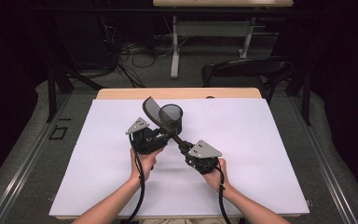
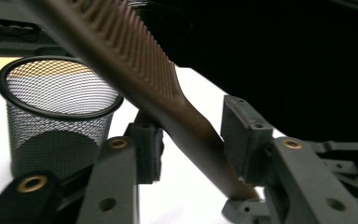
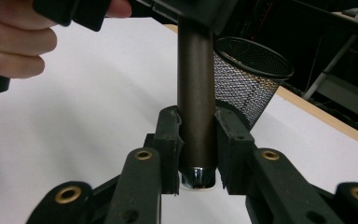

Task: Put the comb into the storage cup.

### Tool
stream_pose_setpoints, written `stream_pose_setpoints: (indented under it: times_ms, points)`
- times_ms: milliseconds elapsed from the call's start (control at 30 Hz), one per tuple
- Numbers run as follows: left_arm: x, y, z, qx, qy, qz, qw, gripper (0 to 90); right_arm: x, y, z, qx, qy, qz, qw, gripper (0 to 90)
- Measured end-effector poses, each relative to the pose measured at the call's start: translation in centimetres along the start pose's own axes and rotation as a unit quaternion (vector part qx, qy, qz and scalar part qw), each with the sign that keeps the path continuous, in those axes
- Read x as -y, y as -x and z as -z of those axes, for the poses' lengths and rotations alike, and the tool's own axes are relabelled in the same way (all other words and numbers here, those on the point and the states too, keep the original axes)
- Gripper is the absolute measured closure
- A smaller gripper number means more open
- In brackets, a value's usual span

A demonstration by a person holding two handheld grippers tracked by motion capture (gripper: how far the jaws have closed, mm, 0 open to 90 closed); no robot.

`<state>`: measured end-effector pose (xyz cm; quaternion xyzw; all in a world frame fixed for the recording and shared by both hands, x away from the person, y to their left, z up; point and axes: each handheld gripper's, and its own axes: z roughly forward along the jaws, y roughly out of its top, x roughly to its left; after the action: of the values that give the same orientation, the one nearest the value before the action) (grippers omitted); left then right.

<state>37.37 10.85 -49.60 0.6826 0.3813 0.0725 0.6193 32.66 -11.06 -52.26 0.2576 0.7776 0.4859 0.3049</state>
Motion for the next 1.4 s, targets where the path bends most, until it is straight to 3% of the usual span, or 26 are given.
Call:
stream_pose_setpoints:
  times_ms: [400,500,600,833,933,1400]
  points:
    - [-0.2,0.8,0.1,0.047,0.002,-0.005,0.9989,72.3,0.3,0.3,-0.6,-0.016,-0.017,-0.011,0.9997,70.5]
    - [-0.2,0.9,0.0,0.056,-0.002,-0.004,0.9984,72.6,0.2,0.5,-0.6,-0.021,-0.018,-0.015,0.9995,65.9]
    - [-0.2,1.0,0.1,0.063,-0.002,-0.005,0.9980,72.8,0.0,0.7,-0.4,-0.021,-0.018,-0.021,0.9994,55.5]
    - [-0.5,1.2,0.5,0.054,-0.001,-0.028,0.9981,72.8,-0.3,1.4,0.0,-0.038,-0.021,-0.033,0.9985,26.1]
    - [-0.6,1.1,0.6,0.051,0.000,-0.034,0.9981,72.8,-0.4,1.8,0.2,-0.044,-0.027,-0.035,0.9981,18.9]
    - [-0.9,0.9,1.5,0.025,-0.002,-0.075,0.9968,72.8,-0.2,3.3,1.4,-0.053,-0.032,-0.048,0.9969,11.6]
